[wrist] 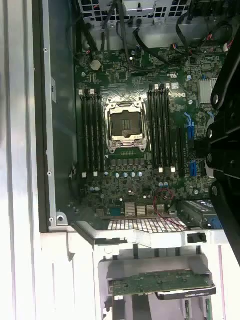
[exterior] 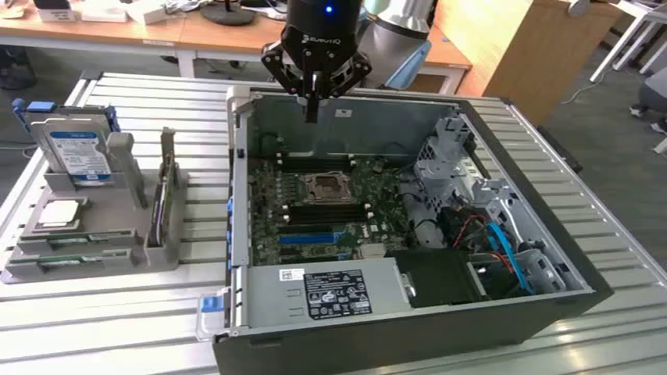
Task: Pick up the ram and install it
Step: 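Reach for the ram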
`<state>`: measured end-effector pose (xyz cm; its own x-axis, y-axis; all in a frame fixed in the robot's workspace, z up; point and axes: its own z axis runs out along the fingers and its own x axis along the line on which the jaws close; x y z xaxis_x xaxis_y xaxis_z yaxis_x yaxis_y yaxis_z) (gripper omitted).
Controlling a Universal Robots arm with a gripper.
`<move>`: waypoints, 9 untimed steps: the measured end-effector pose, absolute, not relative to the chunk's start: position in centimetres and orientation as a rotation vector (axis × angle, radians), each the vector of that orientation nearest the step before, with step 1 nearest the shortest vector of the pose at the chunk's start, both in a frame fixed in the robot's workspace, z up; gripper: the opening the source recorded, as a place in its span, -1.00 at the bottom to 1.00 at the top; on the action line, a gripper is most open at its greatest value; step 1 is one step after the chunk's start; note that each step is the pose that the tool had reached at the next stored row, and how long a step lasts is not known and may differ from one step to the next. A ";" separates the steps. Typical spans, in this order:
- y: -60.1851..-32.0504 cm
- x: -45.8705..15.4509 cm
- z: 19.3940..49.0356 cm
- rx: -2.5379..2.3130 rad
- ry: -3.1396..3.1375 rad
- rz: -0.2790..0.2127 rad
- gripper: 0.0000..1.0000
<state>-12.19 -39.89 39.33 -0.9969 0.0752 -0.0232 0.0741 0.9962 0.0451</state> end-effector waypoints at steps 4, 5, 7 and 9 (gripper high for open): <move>-39.9 -12.2 39.3 0.117 3.114 0.069 -0.79; -39.9 -12.2 39.3 0.117 3.114 0.069 -0.79; -39.9 -12.2 39.3 0.117 3.114 0.069 -0.79; -39.9 -12.2 39.3 0.117 3.114 0.069 -0.79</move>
